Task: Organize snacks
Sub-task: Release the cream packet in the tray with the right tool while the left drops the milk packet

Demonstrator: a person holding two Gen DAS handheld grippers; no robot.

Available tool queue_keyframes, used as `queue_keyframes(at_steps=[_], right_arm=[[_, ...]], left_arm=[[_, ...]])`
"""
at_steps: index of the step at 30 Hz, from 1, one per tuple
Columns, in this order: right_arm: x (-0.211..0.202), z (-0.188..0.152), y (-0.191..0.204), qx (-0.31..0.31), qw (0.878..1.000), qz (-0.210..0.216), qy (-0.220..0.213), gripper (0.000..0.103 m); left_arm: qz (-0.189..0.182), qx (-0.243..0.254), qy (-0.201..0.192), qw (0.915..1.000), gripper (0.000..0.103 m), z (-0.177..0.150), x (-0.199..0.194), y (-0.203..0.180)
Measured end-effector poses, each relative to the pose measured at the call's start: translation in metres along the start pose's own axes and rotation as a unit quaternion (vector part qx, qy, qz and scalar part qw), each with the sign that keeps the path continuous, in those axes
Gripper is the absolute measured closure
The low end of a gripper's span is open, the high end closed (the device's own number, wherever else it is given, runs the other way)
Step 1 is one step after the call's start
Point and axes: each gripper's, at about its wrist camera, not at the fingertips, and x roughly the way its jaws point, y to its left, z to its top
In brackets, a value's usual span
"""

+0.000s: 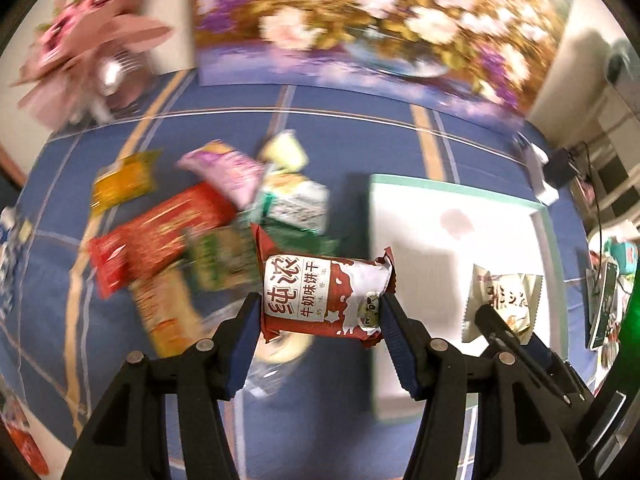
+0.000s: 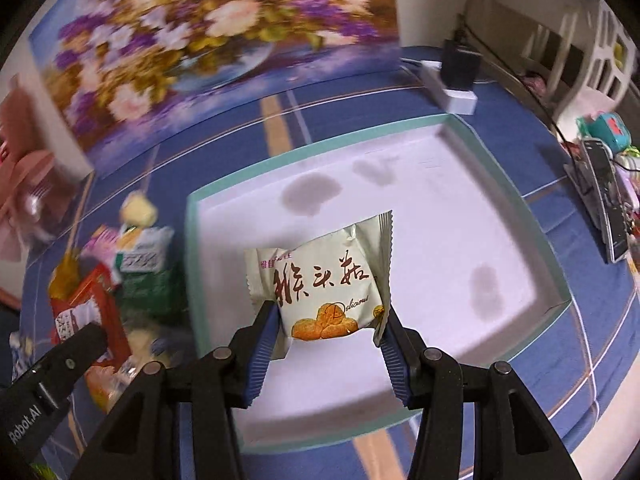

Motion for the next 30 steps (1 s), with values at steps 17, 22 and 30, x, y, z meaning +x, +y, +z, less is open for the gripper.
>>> queue_keyframes(at_steps=[17,22,30], right_arm=[[0.028,0.053,-0.046,0.056,0.998,-0.031,-0.016,0.050],[0.035,0.061,-0.056,0.065,0.997,-0.039,-0.014,0.050],[0.035,0.062,-0.066,0.067,0.997,-0.043,-0.006,0.048]], left_arm=[[-0.020,0.041,0.002,0.9989,0.042,0.033,0.067,-0.070],[-0.027,0.056,-0.013,0.9980,0.042,0.036,0.063,-0.084],[-0.002,0.061,-0.035,0.9975,0.041,0.036,0.046,-0.084]])
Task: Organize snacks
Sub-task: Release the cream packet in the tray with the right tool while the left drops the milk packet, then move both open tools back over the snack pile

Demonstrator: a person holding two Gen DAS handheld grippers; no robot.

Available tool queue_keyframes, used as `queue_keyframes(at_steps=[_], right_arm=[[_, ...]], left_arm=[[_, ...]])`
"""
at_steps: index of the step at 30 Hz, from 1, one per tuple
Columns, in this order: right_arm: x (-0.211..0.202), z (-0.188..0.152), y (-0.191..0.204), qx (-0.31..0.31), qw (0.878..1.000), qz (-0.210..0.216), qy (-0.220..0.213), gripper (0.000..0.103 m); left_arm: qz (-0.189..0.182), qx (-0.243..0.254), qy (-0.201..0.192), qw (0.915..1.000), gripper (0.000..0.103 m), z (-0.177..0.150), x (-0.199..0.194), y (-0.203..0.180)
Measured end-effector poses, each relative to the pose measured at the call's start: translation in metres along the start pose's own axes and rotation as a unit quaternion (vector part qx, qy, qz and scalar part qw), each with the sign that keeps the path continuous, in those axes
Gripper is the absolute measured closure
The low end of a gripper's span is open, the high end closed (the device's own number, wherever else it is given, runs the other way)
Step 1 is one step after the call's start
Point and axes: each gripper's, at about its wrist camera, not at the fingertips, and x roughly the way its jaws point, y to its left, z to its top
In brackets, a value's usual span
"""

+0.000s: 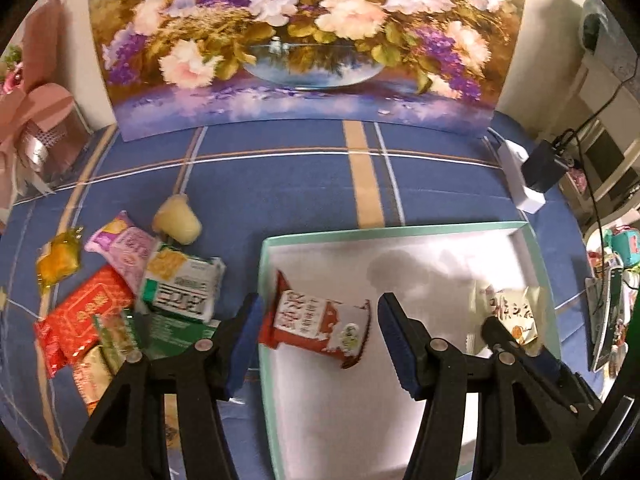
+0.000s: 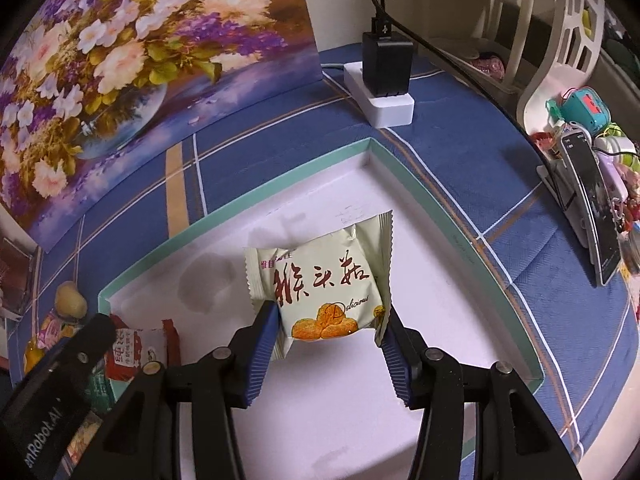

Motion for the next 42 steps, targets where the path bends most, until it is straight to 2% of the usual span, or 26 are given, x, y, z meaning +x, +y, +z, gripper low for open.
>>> queue_keyframes(at_steps=[4,6,8,13,18,25,26,27,28,36,42], right_arm=[[-0.002,-0.001,0.001,-0.013,1.000,-0.005,-0.004,0.046],[-0.003,-0.002,0.003,-0.017,1.000,0.002,-0.005,0.039],[-0.003,-0.003,0.004,-0.021,1.000,0.009,-0.004,0.039],[-0.006,-0.009,0.010,-0.039,0.999,0.008,-0.006,0.030],[-0.011,-0.017,0.014,-0.049,0.999,0.014,-0.012,0.016],[-0.022,-0.032,0.020,-0.058,0.998,0.014,-0.011,0.016],[-0.023,-0.035,0.021,-0.060,0.998,0.014,-0.011,0.016],[-0.026,-0.038,0.024,-0.063,0.998,0.017,-0.010,0.016],[-0.027,-0.041,0.025,-0.067,0.998,0.019,-0.010,0.016],[-0.051,-0.063,0.043,-0.100,0.994,0.035,-0.027,0.016],[-0.067,-0.082,0.061,-0.128,0.989,0.067,-0.029,0.015]], left_arm=[[0.024,-0.016,0.003,0.9996,0.027,-0.001,-0.001,0.014],[0.032,-0.026,0.007,0.9991,0.026,-0.001,-0.001,0.022],[0.042,-0.036,0.011,0.9984,0.026,-0.003,0.000,0.030],[0.046,-0.078,0.029,0.9955,0.025,-0.011,0.001,0.057],[0.071,-0.105,0.035,0.9914,0.025,-0.020,-0.003,0.082],[0.116,-0.133,0.040,0.9836,0.024,-0.036,-0.014,0.120],[0.126,-0.136,0.038,0.9820,0.020,-0.040,-0.018,0.126],[0.133,-0.139,0.036,0.9806,0.010,-0.042,-0.020,0.131],[0.138,-0.143,0.033,0.9794,0.005,-0.045,-0.024,0.136],[0.143,-0.181,0.028,0.9727,0.005,-0.076,-0.044,0.168],[0.142,-0.235,0.022,0.9613,0.005,-0.100,-0.058,0.200]])
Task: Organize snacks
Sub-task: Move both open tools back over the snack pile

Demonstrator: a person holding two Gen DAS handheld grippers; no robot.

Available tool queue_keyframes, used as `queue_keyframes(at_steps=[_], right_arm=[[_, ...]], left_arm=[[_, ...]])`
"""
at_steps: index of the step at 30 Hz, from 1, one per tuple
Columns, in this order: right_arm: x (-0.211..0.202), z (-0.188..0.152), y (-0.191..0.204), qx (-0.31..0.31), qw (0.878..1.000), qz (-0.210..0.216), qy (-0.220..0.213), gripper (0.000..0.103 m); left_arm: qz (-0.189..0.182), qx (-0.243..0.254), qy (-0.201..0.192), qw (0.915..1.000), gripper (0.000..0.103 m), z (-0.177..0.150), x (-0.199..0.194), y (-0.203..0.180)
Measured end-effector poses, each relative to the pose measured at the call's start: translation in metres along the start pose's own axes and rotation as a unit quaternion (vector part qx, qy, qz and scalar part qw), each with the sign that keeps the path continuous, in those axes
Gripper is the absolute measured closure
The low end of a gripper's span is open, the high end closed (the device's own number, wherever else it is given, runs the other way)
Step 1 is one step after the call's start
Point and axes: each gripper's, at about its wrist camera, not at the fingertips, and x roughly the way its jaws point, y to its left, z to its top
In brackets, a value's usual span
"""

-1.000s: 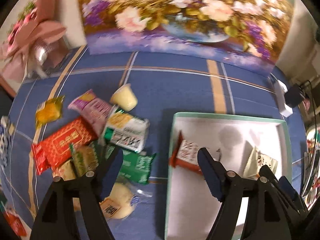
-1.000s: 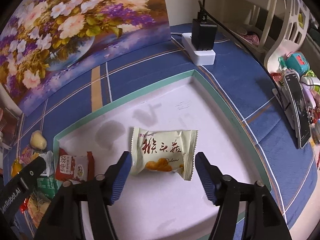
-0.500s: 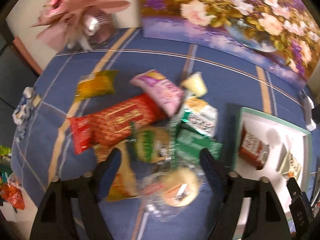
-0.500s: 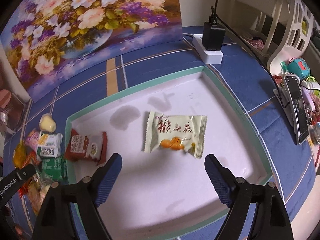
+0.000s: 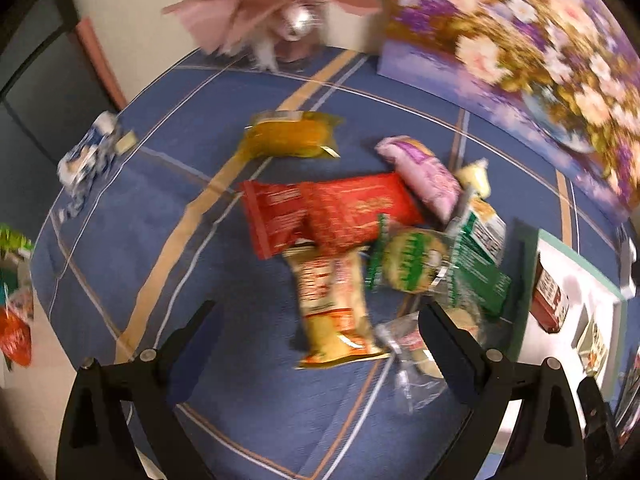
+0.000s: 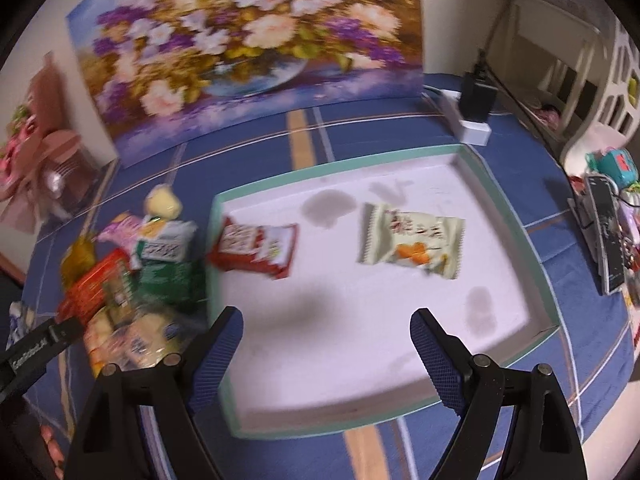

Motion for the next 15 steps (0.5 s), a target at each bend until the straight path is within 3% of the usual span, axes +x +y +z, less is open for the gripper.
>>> queue_keyframes(at_steps=[4,6,15], right_arm=[[-0.009,-0.007,0.019,-0.010,0.999,0.040,-0.011,0.011],[-0.013,-0.010,0.029,-0.017,0.998,0.057,-0.018,0.000],[-0.007,-0.022,0.085,-0.053,0.992,0.111,-0.005,0.000]], left_arm=[[0.005,-0.035,-0.004,0.9994,0.005,0.000,-0.003,0.027],[0.006,-0.053,-0.003,0.9986,0.005,0.001,-0.002,0.039],[0.008,-0.116,0.017,0.9930,0.005,0.004,0.010,0.080]])
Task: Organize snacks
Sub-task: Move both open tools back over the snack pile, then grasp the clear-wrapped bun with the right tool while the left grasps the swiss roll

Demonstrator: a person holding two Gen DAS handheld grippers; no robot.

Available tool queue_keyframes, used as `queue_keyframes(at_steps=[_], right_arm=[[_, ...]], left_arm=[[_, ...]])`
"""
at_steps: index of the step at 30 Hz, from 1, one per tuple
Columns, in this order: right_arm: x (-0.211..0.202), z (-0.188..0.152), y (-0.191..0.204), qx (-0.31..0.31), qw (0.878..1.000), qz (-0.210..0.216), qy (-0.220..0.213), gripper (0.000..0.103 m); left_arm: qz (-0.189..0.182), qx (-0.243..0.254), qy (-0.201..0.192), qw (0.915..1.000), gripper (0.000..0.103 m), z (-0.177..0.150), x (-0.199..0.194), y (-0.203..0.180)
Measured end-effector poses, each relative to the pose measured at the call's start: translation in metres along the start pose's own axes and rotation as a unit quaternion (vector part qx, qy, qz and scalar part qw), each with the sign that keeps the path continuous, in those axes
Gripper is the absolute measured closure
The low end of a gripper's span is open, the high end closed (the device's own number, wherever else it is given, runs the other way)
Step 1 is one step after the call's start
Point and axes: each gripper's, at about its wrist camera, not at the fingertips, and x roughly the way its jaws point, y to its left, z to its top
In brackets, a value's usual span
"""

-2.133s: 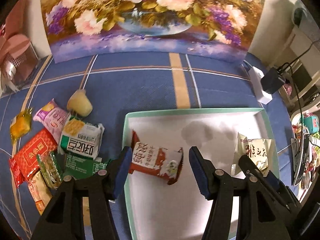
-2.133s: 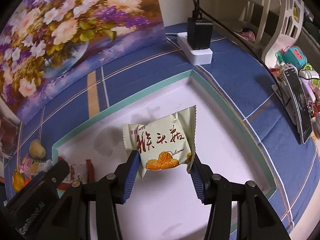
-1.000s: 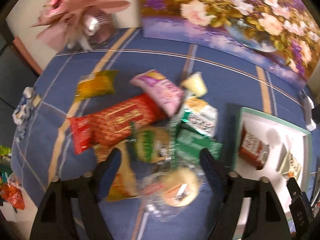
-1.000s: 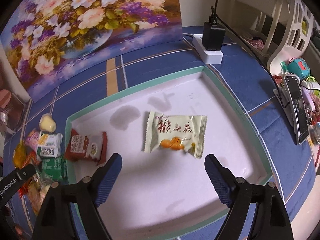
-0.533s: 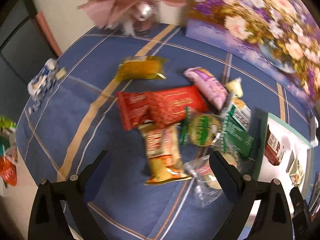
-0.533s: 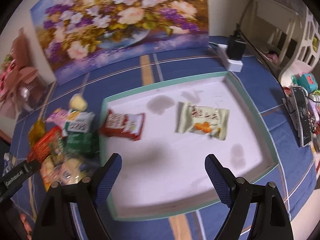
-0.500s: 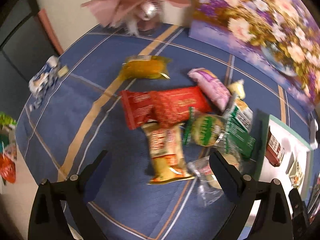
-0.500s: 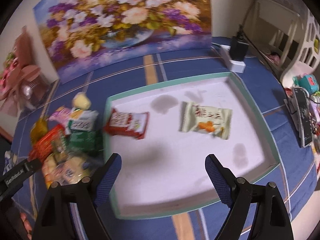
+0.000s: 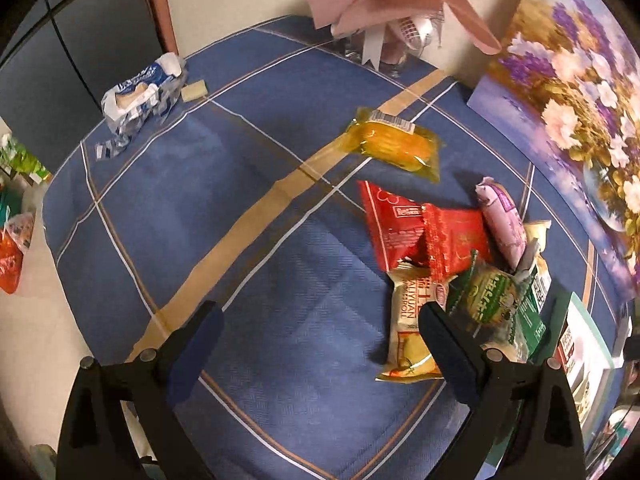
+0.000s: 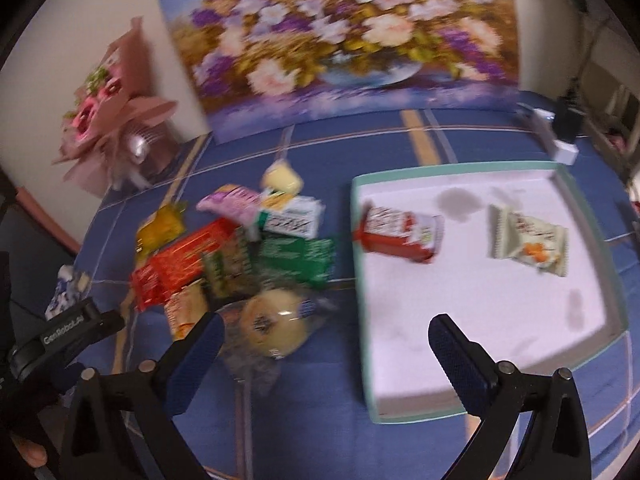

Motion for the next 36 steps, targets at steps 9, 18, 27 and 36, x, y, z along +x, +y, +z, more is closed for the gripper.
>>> queue_keyframes(at_steps=[9,18,27,36], right_arm=[[0.025,-0.001,0.029,-0.004,0.999,0.024,0.022,0.000],[0.053,0.000,0.016,0.044,0.997,0.020,0.056,0.000],[0.063,0.002,0.019,0.046,0.996,0.024,0.069,0.018],[0.079,0.000,0.025,0.041,0.995,0.023,0.087,0.028]], left_arm=[[-0.011,0.020,0.039,0.9990,0.005,0.003,0.025,-0.010],[-0.039,0.007,0.073,0.9965,0.005,0.007,0.048,-0.013],[-0.074,0.033,0.092,0.9925,0.005,0.008,0.058,-0.032],[-0.087,0.042,0.117,0.9884,0.018,0.008,0.083,-0.043]])
